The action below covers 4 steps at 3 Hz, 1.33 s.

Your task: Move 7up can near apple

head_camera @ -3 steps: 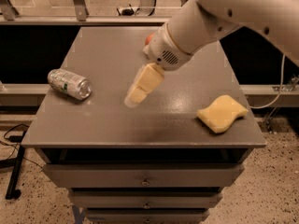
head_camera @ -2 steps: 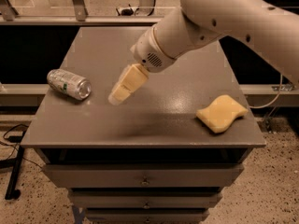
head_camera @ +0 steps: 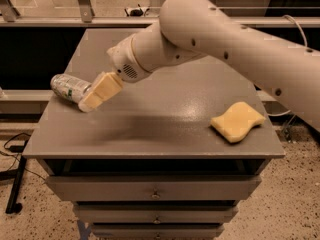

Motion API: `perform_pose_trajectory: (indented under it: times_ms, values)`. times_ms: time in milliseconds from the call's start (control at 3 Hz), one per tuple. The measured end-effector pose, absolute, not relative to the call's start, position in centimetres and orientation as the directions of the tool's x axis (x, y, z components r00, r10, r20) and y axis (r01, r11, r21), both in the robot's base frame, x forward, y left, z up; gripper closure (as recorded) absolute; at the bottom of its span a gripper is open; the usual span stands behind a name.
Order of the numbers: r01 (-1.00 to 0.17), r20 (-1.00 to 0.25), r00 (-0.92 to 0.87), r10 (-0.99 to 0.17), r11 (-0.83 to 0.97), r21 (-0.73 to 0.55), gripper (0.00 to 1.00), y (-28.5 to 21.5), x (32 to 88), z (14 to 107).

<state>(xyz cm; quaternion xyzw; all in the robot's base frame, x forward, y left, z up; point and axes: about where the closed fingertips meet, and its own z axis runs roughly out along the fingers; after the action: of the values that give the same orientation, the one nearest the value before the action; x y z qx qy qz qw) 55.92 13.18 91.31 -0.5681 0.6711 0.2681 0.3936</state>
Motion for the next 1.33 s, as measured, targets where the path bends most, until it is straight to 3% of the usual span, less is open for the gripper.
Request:
perform_pose_trajectory:
  times_ms: [667, 1000, 1333]
  values:
    - [-0.979, -0.867, -0.035, -0.498, 0.191, -0.07, 0.0, 19.5, 56.9, 89.1]
    - [-0.973, -0.873, -0.06, -0.485, 0.224, -0.057, 0.04, 20.2, 58.6, 87.7]
    - [-0.967, -0.874, -0.081, -0.48, 0.249, -0.047, 0.26, 20.1, 59.5, 86.5]
